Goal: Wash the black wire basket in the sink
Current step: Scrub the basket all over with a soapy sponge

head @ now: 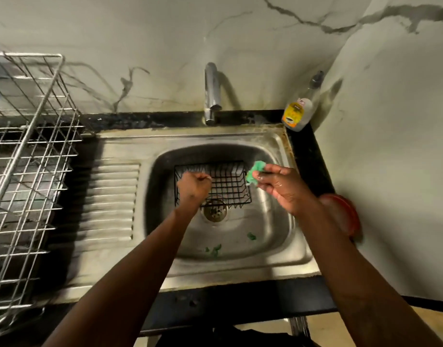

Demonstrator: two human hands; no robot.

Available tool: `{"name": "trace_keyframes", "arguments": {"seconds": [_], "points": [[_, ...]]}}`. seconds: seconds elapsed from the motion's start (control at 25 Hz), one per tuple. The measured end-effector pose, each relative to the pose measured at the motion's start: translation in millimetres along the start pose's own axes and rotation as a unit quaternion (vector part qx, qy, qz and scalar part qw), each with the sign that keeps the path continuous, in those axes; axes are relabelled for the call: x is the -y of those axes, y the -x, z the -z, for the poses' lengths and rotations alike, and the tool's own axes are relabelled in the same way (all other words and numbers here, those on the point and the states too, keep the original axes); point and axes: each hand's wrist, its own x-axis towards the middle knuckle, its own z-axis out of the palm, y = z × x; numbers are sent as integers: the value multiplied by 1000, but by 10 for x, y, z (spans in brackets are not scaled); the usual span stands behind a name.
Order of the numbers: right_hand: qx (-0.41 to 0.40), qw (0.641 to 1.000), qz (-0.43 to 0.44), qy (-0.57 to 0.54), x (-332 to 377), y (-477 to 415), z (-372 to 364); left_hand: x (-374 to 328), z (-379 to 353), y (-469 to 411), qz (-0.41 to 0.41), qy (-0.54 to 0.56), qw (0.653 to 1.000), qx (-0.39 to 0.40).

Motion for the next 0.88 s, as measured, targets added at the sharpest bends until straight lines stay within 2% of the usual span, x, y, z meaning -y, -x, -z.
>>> {"name": "trace_keyframes", "arguments": {"seconds": [0.16, 0.28, 0.36, 0.52, 0.68, 0.72, 0.88], "points": [[3, 998, -57, 6, -488, -510, -484, 362, 377, -368, 14, -69, 993, -96], [-28, 996, -56, 57, -850, -879, -728, 521, 355, -573, 0, -92, 992, -88], [-60, 989, -36, 133, -1034, -1096, -814, 588, 299, -714, -3, -76, 994, -84], [-113, 939, 25, 325, -1388, -1472, -814, 828, 144, -852, -45, -51, 997, -31], [-139, 866, 93, 471, -1686, -1785, -849, 938, -18, -893, -22, 6, 999, 27], [-139, 859, 93, 484, -1733, -1836, -900, 910, -30, -942, -10, -6, 999, 50], [-143, 869, 93, 465, -1819, -1813, -1022, 851, 55, -1148, 73, -50, 989, 117]]}}
